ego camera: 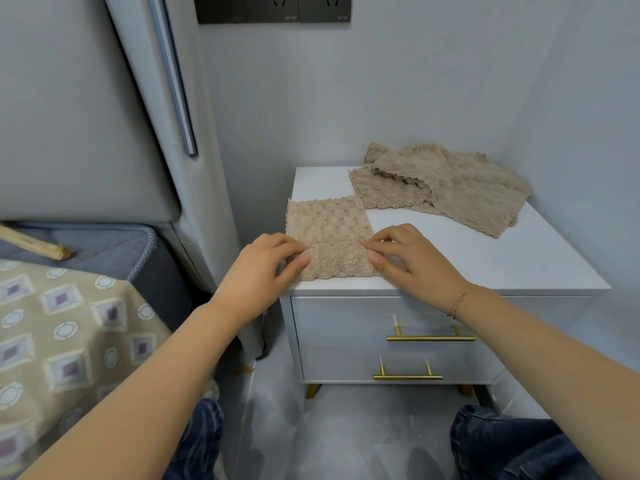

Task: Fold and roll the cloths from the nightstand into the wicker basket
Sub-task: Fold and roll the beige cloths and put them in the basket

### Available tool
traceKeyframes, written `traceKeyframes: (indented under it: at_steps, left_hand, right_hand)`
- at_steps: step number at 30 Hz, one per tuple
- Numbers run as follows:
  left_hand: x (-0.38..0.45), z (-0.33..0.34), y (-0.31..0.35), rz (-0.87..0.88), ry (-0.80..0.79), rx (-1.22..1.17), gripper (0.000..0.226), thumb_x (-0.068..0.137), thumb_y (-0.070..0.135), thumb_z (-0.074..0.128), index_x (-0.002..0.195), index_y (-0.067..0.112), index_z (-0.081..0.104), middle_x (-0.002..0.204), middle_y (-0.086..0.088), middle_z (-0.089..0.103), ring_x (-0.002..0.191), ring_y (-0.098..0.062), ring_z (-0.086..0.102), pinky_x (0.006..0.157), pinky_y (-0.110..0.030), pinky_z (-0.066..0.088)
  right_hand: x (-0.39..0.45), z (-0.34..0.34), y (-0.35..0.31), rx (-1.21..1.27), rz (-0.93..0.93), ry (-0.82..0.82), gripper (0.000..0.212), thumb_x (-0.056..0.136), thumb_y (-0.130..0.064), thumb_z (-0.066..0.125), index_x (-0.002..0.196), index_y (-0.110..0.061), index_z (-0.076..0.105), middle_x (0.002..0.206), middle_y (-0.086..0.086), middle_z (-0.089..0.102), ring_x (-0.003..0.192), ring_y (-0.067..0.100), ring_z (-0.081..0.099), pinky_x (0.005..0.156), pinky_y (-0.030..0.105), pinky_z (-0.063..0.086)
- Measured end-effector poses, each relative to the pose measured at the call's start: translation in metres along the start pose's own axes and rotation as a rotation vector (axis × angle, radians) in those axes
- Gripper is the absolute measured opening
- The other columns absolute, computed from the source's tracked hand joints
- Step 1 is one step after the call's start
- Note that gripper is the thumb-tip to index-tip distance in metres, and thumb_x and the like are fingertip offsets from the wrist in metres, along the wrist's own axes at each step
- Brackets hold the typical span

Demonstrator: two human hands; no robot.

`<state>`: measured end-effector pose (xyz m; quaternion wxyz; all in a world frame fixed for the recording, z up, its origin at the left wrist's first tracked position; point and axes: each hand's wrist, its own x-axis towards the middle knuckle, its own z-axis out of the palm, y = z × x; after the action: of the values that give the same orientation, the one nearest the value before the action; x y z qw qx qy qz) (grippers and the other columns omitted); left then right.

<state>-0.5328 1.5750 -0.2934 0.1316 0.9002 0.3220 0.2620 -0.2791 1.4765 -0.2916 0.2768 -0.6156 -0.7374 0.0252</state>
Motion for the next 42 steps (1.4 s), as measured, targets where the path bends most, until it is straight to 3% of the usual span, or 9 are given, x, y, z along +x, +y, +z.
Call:
traceKeyframes:
  at_steps: [7, 13, 16, 21, 26, 32, 35, 38, 42]
  left_hand:
    - [-0.017, -0.003, 0.004, 0.014, -0.097, -0.007, 0.079, 0.072, 0.075, 0.052, 0.133, 0.025, 0.056, 0.123, 0.015, 0.054, 0.111, -0.005, 0.046, 0.099, -0.023, 0.036]
    - [-0.028, 0.0, 0.009, 0.192, 0.045, 0.165, 0.045, 0.078, 0.041, 0.071, 0.117, 0.019, 0.067, 0.108, 0.003, 0.061, 0.095, -0.017, 0.054, 0.079, -0.038, 0.049]
    - [-0.03, -0.001, 0.014, 0.191, 0.086, 0.157, 0.035, 0.079, 0.034, 0.074, 0.11, 0.02, 0.071, 0.103, 0.004, 0.058, 0.094, -0.014, 0.046, 0.077, -0.034, 0.045]
    - [-0.026, -0.01, 0.017, -0.026, -0.051, -0.085, 0.034, 0.078, 0.037, 0.076, 0.11, 0.029, 0.07, 0.102, 0.012, 0.058, 0.097, -0.011, 0.046, 0.084, -0.015, 0.035]
    - [-0.021, -0.02, 0.02, -0.232, -0.17, -0.336, 0.013, 0.08, 0.041, 0.072, 0.086, 0.03, 0.072, 0.094, 0.01, 0.064, 0.091, -0.002, 0.056, 0.08, -0.019, 0.043]
    - [-0.009, -0.019, 0.023, -0.493, -0.162, -0.445, 0.043, 0.081, 0.049, 0.07, 0.059, 0.012, 0.064, 0.07, -0.004, 0.049, 0.063, -0.014, 0.046, 0.062, -0.021, 0.037]
    - [-0.003, -0.018, 0.018, -0.605, -0.185, -0.497, 0.078, 0.063, 0.073, 0.069, 0.07, -0.004, 0.059, 0.075, -0.007, 0.04, 0.069, -0.019, 0.038, 0.068, -0.027, 0.032]
    - [0.002, -0.015, 0.015, -0.704, -0.163, -0.548, 0.081, 0.046, 0.083, 0.068, 0.072, 0.006, 0.062, 0.077, -0.003, 0.045, 0.072, -0.02, 0.039, 0.068, -0.028, 0.034]
    - [0.011, -0.009, 0.015, -0.791, -0.128, -0.517, 0.057, 0.063, 0.07, 0.071, 0.069, 0.014, 0.059, 0.065, -0.004, 0.045, 0.066, -0.017, 0.045, 0.059, -0.023, 0.033]
  right_hand:
    - [-0.013, -0.007, -0.009, -0.126, -0.022, -0.115, 0.078, 0.075, -0.073, 0.053, 0.132, -0.02, 0.056, 0.117, -0.007, 0.053, 0.109, 0.008, 0.04, 0.094, 0.021, 0.034]
    - [-0.026, -0.002, -0.014, -0.225, -0.154, 0.071, 0.039, 0.075, -0.026, 0.078, 0.11, -0.011, 0.069, 0.108, 0.002, 0.057, 0.103, 0.016, 0.043, 0.082, 0.032, 0.047]
    - [-0.027, -0.005, -0.017, -0.2, -0.148, 0.059, 0.033, 0.077, -0.027, 0.07, 0.106, -0.01, 0.071, 0.102, 0.0, 0.059, 0.098, 0.015, 0.044, 0.079, 0.03, 0.046]
    - [-0.022, -0.011, -0.018, 0.068, 0.037, -0.042, 0.028, 0.084, -0.029, 0.072, 0.11, -0.02, 0.069, 0.097, -0.009, 0.057, 0.092, 0.007, 0.041, 0.084, 0.012, 0.033]
    - [-0.014, -0.013, -0.02, 0.358, 0.196, -0.088, 0.02, 0.085, -0.034, 0.07, 0.085, -0.014, 0.069, 0.084, 0.004, 0.064, 0.08, 0.017, 0.054, 0.072, 0.03, 0.041]
    - [-0.001, -0.009, -0.018, 0.482, 0.393, -0.012, 0.048, 0.081, -0.043, 0.071, 0.07, -0.001, 0.05, 0.055, -0.009, 0.033, 0.053, 0.006, 0.03, 0.056, 0.023, 0.023]
    - [0.008, -0.007, -0.019, 0.467, 0.461, 0.009, 0.053, 0.08, -0.043, 0.073, 0.061, -0.016, 0.031, 0.048, -0.012, 0.025, 0.048, 0.006, 0.022, 0.052, 0.024, 0.016]
    - [0.014, -0.004, -0.017, 0.459, 0.522, 0.009, 0.039, 0.08, -0.044, 0.073, 0.068, -0.02, 0.045, 0.046, -0.013, 0.033, 0.045, 0.004, 0.03, 0.051, 0.02, 0.023]
    - [0.016, 0.001, -0.015, 0.404, 0.524, 0.066, 0.041, 0.077, -0.047, 0.074, 0.098, -0.018, 0.055, 0.072, -0.002, 0.055, 0.066, 0.009, 0.05, 0.061, 0.022, 0.037]
